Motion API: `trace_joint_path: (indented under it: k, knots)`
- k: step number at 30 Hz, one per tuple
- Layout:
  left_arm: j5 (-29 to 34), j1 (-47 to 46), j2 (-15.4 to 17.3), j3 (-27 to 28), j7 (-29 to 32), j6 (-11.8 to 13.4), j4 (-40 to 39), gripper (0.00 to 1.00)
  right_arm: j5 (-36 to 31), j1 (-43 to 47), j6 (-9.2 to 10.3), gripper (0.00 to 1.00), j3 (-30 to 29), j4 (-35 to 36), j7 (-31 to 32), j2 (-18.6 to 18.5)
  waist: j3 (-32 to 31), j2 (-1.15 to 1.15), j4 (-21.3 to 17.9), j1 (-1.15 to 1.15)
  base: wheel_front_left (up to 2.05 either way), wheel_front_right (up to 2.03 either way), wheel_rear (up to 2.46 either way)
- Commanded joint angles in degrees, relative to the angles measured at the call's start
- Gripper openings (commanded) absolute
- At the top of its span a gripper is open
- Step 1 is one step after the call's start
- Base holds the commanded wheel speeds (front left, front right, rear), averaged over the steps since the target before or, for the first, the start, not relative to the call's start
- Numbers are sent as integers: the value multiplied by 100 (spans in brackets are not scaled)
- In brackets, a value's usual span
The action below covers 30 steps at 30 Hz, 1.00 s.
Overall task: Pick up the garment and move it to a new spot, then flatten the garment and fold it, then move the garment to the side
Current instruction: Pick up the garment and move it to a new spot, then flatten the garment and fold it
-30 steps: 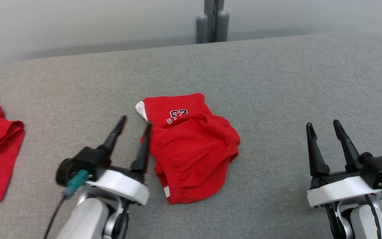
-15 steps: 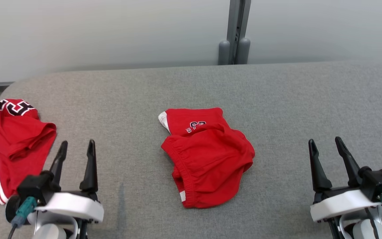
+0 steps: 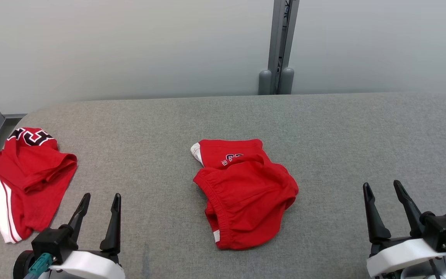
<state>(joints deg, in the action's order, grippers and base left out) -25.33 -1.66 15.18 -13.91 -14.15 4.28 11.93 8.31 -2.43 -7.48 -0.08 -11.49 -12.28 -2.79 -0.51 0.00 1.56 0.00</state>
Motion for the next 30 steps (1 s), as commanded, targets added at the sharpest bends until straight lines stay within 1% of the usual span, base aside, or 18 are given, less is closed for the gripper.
trace_joint_path:
  k: [1, 14, 24, 30]
  knots:
    - [-45, 46, 43, 5, 8, -4, -21, 100, -14, 80, -3, 100, -40, 53, 26, -27, -18, 0, 0, 0, 0, 0, 0]
    - [-105, 28, 93, -33, 78, 16, -2, 100, 55, 150, -3, 100, -71, 94, 69, -27, -27, 0, 10, 0, 0, 0, 0]
    - [-121, 53, 44, -95, 162, 123, -85, 100, 69, 131, -3, 100, -48, 68, 43, -27, -7, 0, 21, 0, 0, 0, 0]
    - [-109, 20, 76, -133, 227, 158, -130, 100, 54, 84, -3, 100, -59, 47, 30, -27, 16, 0, 55, 0, 0, 0, 0]
